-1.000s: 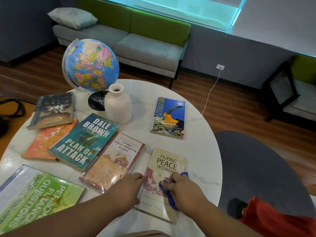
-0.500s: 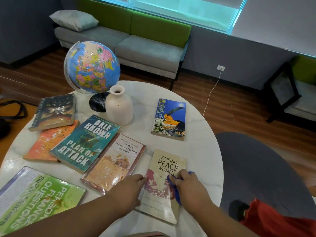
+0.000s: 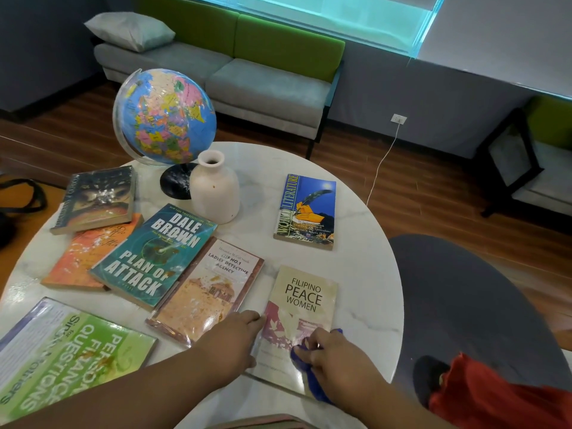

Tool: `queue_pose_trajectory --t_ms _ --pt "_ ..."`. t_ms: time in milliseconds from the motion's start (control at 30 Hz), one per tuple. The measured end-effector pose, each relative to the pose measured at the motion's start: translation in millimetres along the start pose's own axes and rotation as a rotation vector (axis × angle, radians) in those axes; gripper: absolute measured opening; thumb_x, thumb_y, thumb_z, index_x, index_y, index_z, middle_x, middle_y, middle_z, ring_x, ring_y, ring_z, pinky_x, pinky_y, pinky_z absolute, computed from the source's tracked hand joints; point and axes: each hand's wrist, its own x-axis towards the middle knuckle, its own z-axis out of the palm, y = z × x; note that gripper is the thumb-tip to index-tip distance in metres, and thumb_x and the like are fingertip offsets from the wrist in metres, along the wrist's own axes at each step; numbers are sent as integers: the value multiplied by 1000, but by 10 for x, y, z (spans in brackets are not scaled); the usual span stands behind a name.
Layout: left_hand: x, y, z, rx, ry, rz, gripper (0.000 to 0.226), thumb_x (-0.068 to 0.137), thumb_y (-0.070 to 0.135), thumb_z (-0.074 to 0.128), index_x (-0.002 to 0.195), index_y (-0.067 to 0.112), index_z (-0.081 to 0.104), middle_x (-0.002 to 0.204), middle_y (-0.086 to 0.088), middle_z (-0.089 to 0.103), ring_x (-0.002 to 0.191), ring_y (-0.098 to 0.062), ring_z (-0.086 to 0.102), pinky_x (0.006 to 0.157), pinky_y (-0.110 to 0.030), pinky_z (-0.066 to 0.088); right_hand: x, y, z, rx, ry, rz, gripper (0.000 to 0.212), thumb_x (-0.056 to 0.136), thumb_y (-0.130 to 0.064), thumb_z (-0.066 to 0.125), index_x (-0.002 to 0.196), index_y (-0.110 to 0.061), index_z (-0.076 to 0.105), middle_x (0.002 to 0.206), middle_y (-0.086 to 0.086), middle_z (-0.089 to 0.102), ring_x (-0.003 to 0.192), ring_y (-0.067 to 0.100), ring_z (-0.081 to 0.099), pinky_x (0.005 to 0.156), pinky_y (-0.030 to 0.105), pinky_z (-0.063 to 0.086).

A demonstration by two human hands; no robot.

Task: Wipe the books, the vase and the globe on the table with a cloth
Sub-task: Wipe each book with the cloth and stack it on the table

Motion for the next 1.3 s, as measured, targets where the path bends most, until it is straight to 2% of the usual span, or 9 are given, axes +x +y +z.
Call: queue_pose_trajectory --t_ms 167,267,333,467,633,833,933,1133,1300 --pt "0 -2 12 -12 11 3 79 86 29 67 151 21 25 148 7 34 132 -14 36 109 -26 34 19 79 1 42 121 117 34 102 -34 38 133 -35 53 126 -9 45 113 20 46 90 23 45" --pt "-1 -11 20 -6 12 1 80 86 30 67 152 21 22 149 7 32 133 -14 35 108 -25 34 -13 -87 65 -45 157 -23 44 96 -36 25 115 -33 65 113 -7 49 102 22 55 71 16 39" --pt "0 -18 25 -2 13 6 81 87 30 67 153 21 21 149 8 31 133 -14 35 107 -24 33 -50 -140 59 4 140 -55 55 100 -40 14 117 -32 65 116 -7 51 106 19 54 77 16 35" --pt "8 -11 25 -2 14 9 80 85 30 68 152 21 24 147 7 35 130 -14 37 105 -24 35 3 -25 -9 40 102 97 37 102 -29 40 138 -35 46 130 -6 41 117 21 41 94 24 42" --pt "0 -12 23 6 0 3 81 86 31 67 153 20 21 149 6 31 133 -15 35 108 -26 34 -51 -278 -9 -6 -4 -36 39 100 -21 42 139 -25 47 134 1 40 121 24 38 90 27 35" --pt "-14 11 -2 12 -7 3 80 88 30 66 153 18 20 151 5 29 135 -16 33 110 -25 31 69 -133 -62 -72 0 93 48 98 -22 46 144 -32 36 134 -2 37 117 24 38 91 32 44" --pt "-23 22 -23 19 -23 4 81 90 31 63 154 18 15 154 3 25 139 -17 29 112 -25 28 18 -213 -24 -152 -109 -27 52 97 -19 49 146 -28 34 135 5 37 119 30 38 91 37 43" --pt "-23 29 -20 -5 -11 1 80 88 29 66 153 18 20 152 4 29 137 -16 32 111 -25 30 80 -115 -60 -97 16 71 49 98 -23 47 145 -34 35 134 -2 36 117 25 38 90 32 45" --pt "-13 10 -7 10 -14 4 81 88 31 66 153 20 18 151 6 29 135 -15 34 110 -26 32 -13 -218 18 -161 -68 -70 58 94 -19 54 146 -30 33 138 5 35 118 32 39 89 40 47"
